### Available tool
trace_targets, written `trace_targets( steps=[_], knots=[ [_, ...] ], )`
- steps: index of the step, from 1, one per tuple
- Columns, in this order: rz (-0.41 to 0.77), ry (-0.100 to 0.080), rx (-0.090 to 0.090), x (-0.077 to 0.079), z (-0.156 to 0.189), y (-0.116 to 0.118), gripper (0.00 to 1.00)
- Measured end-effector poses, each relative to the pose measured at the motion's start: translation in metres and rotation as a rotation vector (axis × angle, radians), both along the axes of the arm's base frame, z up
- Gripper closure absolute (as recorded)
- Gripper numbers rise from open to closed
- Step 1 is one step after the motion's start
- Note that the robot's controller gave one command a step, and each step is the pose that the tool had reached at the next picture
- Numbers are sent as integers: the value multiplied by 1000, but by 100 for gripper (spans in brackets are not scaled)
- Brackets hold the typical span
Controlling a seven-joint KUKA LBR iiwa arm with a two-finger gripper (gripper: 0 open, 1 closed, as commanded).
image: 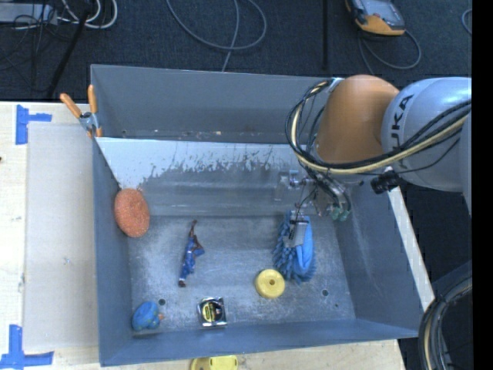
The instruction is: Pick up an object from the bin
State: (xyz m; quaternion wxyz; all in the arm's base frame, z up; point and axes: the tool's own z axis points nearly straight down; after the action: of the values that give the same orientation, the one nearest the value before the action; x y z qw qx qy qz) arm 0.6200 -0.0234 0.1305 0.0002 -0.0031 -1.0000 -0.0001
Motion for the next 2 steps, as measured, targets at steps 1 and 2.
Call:
trace_targets(
  steps=[1, 2],
  knots=[
    [245, -6, 1, -27, -40, -33, 0],
    [470, 1, 2, -27, -34, -43, 0]
  ],
)
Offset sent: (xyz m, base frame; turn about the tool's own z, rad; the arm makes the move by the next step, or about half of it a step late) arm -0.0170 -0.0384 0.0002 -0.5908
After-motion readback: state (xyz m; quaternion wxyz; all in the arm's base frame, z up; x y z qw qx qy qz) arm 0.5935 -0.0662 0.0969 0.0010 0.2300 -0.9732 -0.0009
